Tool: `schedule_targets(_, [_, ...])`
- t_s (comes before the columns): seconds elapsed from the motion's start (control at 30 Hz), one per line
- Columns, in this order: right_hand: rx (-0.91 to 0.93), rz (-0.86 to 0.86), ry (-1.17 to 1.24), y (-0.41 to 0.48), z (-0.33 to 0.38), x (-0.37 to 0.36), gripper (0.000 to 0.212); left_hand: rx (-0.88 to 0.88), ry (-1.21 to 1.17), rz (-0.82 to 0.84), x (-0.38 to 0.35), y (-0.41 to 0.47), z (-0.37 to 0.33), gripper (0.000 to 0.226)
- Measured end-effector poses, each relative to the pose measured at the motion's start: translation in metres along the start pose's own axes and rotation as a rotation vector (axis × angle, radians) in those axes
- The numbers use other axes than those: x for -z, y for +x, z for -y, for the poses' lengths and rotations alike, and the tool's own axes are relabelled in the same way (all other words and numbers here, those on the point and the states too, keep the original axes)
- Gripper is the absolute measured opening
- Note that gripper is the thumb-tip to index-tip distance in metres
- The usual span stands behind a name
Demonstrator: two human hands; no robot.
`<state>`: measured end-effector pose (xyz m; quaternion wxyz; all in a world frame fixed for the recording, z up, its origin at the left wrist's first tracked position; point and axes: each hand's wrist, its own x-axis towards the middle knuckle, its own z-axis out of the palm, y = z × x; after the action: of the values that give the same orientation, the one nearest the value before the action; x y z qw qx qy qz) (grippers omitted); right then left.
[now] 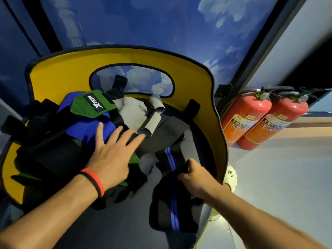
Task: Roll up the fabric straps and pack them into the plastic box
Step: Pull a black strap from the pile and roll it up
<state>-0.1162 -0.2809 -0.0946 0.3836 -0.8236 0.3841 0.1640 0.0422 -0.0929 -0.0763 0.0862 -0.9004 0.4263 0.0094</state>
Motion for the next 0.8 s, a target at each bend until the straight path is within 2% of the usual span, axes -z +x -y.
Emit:
schedule_targets(0.07, [0.077,-0.115,-0.215,0.002,0.0,0.005,0.032,-0.194,-0.075,0.001,0.0,0.001,-0.007,0.107])
schedule_targets(0.1, [0.126,-0.188,-0.304,0.003,0.0,0.006,0.045,-0.274,-0.093,0.033,-0.001,0.002,-0.01,0.105])
schedule_targets(0.13, [0.176,-0.249,-0.365,0.002,0.001,0.008,0.066,-0.32,-0.097,0.084,-0.003,0.002,-0.013,0.102])
schedule_targets(0.2, [0.263,-0.295,-0.334,0.002,0.006,0.009,0.112,-0.323,-0.094,0.182,-0.007,0.001,-0.015,0.095])
schedule_targets(0.23, [0.305,-0.292,-0.259,0.002,0.01,0.009,0.125,-0.309,-0.097,0.202,-0.01,0.001,-0.016,0.091])
schedule_targets(0.27, [0.338,-0.28,-0.167,0.004,0.013,0.009,0.129,-0.3,-0.091,0.2,-0.011,0.001,-0.017,0.087])
schedule_targets(0.3, [0.369,-0.268,-0.084,0.008,0.016,0.01,0.124,-0.297,-0.069,0.185,-0.011,0.001,-0.018,0.082])
schedule_targets(0.4, [0.364,-0.225,-0.056,0.015,0.025,0.016,0.069,-0.296,0.053,0.151,-0.008,0.0,-0.022,0.067])
schedule_targets(0.47, [0.315,-0.228,-0.041,0.018,0.025,0.019,0.048,-0.261,0.126,0.152,-0.008,-0.003,-0.022,0.065])
schedule_targets(0.6, [0.279,-0.308,0.014,0.018,0.021,0.026,0.029,-0.154,0.251,0.158,-0.009,-0.009,-0.012,0.063])
schedule_targets(0.8, [0.275,-0.382,0.181,0.008,0.026,0.028,0.028,-0.092,0.356,0.167,-0.011,-0.013,-0.008,0.063])
